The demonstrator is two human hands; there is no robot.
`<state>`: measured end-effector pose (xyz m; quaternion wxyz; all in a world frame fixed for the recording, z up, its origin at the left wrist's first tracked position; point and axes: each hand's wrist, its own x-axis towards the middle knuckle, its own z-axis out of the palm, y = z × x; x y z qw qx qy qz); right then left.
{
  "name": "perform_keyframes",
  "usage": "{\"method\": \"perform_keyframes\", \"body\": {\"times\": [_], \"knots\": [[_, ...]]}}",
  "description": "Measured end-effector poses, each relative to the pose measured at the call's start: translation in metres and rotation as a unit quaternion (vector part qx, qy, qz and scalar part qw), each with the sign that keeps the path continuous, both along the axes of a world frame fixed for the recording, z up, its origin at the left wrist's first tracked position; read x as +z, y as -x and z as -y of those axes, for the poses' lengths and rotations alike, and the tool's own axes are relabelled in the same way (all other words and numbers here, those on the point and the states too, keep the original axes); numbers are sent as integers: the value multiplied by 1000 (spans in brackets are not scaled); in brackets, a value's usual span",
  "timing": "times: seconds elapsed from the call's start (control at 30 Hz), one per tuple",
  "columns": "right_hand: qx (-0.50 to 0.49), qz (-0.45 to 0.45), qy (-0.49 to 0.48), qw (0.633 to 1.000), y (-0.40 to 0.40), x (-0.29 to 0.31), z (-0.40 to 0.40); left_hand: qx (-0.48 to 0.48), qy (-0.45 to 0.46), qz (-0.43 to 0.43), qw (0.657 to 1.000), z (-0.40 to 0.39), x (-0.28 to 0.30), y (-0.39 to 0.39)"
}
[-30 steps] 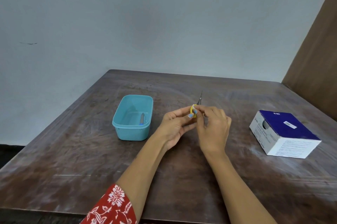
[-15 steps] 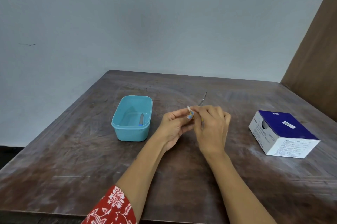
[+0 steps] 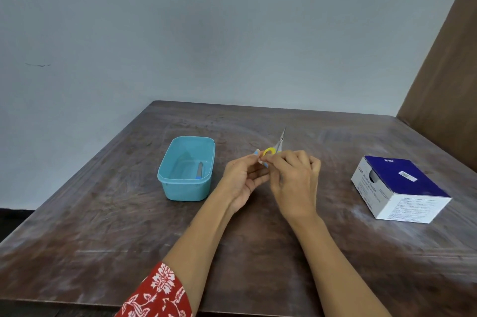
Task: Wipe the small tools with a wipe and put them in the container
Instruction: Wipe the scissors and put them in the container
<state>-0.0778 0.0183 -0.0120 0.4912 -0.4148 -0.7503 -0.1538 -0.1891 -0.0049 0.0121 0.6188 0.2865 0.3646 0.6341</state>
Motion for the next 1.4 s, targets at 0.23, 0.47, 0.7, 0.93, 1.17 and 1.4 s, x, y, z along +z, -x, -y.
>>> {"method": "perform_keyframes", "body": {"times": [0.23, 0.47, 0.7, 0.93, 1.17, 1.4], "knots": [[-20, 26, -25, 999, 0, 0, 0, 29, -7, 20, 999, -2, -2, 4], [-103, -56, -7, 993, -6, -1, -3, -39, -2, 6, 999, 2, -4, 0], [-37, -30, -23, 999, 0, 1, 2, 17, -9, 31, 999, -1, -3, 2], [-105, -67, -18, 992, -5, -1, -3, -32, -4, 20, 999, 2, -2, -1], [-50, -38, -18, 998, 1, -1, 1, 19, -5, 11, 1000, 1, -1, 2], [-119, -76, -20, 990, -5, -1, -2, -25, -12, -31, 999, 4, -2, -2]]}}
